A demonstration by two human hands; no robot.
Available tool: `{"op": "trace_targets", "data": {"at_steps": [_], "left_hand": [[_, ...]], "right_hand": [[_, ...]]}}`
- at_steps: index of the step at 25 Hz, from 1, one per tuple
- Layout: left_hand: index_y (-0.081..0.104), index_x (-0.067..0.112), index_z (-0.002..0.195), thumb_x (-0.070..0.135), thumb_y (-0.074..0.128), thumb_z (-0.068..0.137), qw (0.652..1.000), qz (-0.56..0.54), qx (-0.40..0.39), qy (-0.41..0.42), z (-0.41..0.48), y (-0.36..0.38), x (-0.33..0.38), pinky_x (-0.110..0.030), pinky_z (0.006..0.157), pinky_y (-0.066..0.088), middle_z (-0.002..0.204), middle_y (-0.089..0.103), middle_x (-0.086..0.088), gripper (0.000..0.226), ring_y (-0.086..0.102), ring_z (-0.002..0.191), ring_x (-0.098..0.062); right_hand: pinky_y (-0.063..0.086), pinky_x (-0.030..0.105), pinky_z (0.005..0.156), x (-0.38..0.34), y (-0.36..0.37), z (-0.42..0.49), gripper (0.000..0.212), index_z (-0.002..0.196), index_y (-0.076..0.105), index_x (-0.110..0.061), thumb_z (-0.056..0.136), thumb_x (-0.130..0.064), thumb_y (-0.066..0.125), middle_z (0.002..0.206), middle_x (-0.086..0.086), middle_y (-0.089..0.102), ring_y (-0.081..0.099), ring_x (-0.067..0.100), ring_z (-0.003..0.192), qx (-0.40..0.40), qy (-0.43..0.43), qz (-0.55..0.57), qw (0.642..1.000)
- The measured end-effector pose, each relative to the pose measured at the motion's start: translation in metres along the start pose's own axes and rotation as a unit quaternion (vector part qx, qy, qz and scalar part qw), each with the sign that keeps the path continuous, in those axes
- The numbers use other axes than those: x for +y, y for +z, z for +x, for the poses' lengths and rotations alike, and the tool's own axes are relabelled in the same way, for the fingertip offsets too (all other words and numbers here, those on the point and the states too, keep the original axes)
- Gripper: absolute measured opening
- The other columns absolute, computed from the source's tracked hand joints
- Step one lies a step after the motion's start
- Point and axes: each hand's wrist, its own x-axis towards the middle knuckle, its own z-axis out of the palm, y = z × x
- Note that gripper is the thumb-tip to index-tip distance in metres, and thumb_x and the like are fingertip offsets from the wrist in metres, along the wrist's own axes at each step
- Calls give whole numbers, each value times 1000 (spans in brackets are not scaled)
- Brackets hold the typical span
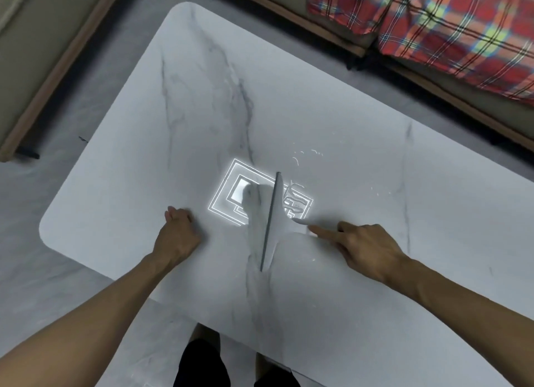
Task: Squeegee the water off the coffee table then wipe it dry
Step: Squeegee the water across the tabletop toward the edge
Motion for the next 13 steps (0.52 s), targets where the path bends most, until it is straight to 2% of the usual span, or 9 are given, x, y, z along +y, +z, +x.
{"op": "trace_targets", "data": {"at_steps": [2, 5, 6, 8, 10, 12, 13], "left_hand": [[47, -5, 121, 0, 50, 85, 998, -14, 53, 21, -2, -1, 14, -48, 93, 47, 129, 44, -27, 36, 51, 115, -43], [51, -4, 108, 0, 50, 82, 986, -7, 89, 138, 2, 2, 52, -43, 84, 46, 111, 49, -21, 26, 52, 103, -37], [51, -3, 108, 2, 52, 82, 983, -14, 75, 165, 5, 3, 66, -42, 86, 46, 112, 48, -20, 26, 50, 105, -35], [49, 0, 112, 8, 56, 81, 984, -14, 22, 175, 16, 8, 91, -41, 95, 44, 122, 43, -20, 33, 45, 117, -35], [44, 3, 122, 14, 54, 84, 989, 9, -34, 143, 29, 14, 106, -44, 107, 37, 143, 29, -27, 41, 31, 136, -40], [38, 4, 134, 21, 53, 87, 992, 44, -49, 103, 39, 19, 115, -47, 113, 32, 153, 14, -31, 52, 19, 143, -44], [38, 4, 137, 24, 53, 87, 994, 50, -43, 89, 43, 20, 120, -49, 112, 32, 153, 15, -30, 56, 23, 141, -46]], "right_hand": [[34, 28, 42, 17, -5, -20, 61, 139, 39, -52, 88, -26, 61, 71, -5, 54, 55, 25, 48, -15, 40, -3, 999], [48, 34, 56, 38, -25, -16, 49, 143, 25, -53, 99, -35, 36, 81, -5, 55, 60, 28, 66, -19, 132, 71, 988], [48, 35, 61, 47, -33, -1, 46, 143, 24, -50, 99, -38, 31, 87, -2, 60, 62, 30, 75, 8, 172, 107, 979], [49, 41, 76, 73, -49, 44, 45, 145, 31, -40, 100, -38, 34, 109, 9, 67, 61, 38, 98, 76, 247, 169, 951], [45, 44, 94, 98, -60, 95, 47, 148, 33, -28, 101, -30, 38, 132, 15, 59, 54, 41, 116, 103, 302, 202, 926], [40, 43, 95, 115, -72, 138, 45, 146, 33, -22, 101, -23, 37, 135, 20, 55, 49, 44, 119, 83, 338, 220, 911], [40, 42, 91, 125, -74, 155, 43, 143, 34, -21, 100, -21, 35, 131, 22, 56, 49, 45, 116, 79, 357, 219, 905]]}}
